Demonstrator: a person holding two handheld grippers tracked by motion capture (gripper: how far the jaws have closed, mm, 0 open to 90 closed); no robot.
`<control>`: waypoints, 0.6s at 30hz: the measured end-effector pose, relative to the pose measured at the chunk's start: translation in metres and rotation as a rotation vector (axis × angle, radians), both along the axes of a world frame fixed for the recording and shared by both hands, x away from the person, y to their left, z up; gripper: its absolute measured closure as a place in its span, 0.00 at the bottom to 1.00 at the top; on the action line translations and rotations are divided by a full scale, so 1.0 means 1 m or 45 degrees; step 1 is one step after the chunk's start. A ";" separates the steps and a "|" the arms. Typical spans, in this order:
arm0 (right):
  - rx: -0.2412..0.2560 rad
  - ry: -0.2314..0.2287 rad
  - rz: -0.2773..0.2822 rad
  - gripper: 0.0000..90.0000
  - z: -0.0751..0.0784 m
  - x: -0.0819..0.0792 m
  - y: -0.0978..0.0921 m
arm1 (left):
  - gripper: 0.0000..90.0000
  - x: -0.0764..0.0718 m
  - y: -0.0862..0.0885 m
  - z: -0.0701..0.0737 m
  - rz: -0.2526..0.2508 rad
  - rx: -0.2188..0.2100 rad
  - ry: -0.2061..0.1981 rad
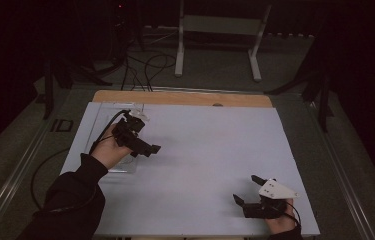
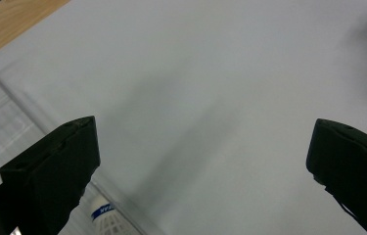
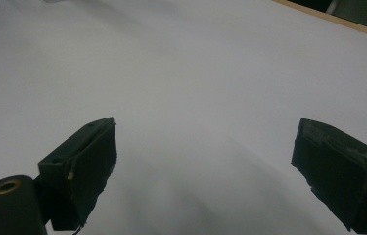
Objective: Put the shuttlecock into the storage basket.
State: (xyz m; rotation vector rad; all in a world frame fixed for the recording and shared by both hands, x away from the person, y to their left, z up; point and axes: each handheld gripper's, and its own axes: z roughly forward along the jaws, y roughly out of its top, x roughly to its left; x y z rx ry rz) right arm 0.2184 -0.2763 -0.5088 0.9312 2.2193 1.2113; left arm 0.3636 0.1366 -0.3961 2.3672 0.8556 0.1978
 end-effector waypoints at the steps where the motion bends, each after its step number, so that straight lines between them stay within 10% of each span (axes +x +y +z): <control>1: -0.002 -0.001 0.001 0.11 0.000 0.000 0.000 | 0.00 -0.001 -0.002 0.000 -0.013 -0.023 0.006; 18: 0.002 -0.005 -0.004 0.11 0.001 -0.001 -0.001 | 0.00 -0.011 -0.025 -0.004 -0.125 -0.085 0.040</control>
